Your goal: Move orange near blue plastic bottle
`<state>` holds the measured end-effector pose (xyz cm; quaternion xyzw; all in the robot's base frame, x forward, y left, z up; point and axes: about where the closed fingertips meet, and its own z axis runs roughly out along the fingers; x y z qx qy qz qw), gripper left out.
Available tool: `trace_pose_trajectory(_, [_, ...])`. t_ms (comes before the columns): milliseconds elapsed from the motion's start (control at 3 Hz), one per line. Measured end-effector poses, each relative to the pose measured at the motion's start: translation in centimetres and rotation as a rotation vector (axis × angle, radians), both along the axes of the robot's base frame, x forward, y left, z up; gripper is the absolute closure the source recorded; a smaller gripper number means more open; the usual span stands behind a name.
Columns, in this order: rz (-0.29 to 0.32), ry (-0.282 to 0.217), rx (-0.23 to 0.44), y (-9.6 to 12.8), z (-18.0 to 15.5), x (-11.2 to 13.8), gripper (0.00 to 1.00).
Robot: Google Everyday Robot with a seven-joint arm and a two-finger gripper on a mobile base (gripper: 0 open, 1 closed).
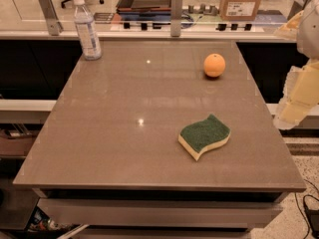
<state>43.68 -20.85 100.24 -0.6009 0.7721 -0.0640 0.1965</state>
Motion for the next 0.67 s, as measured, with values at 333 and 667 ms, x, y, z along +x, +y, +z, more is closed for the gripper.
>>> trace_pose_trajectory(333, [0.0,0.0,0.0,0.0,0.0,0.0,0.0])
trace_pose_trajectory(667, [-0.037,-0.039,0.061,-1.3,0.4,2.0,0.0])
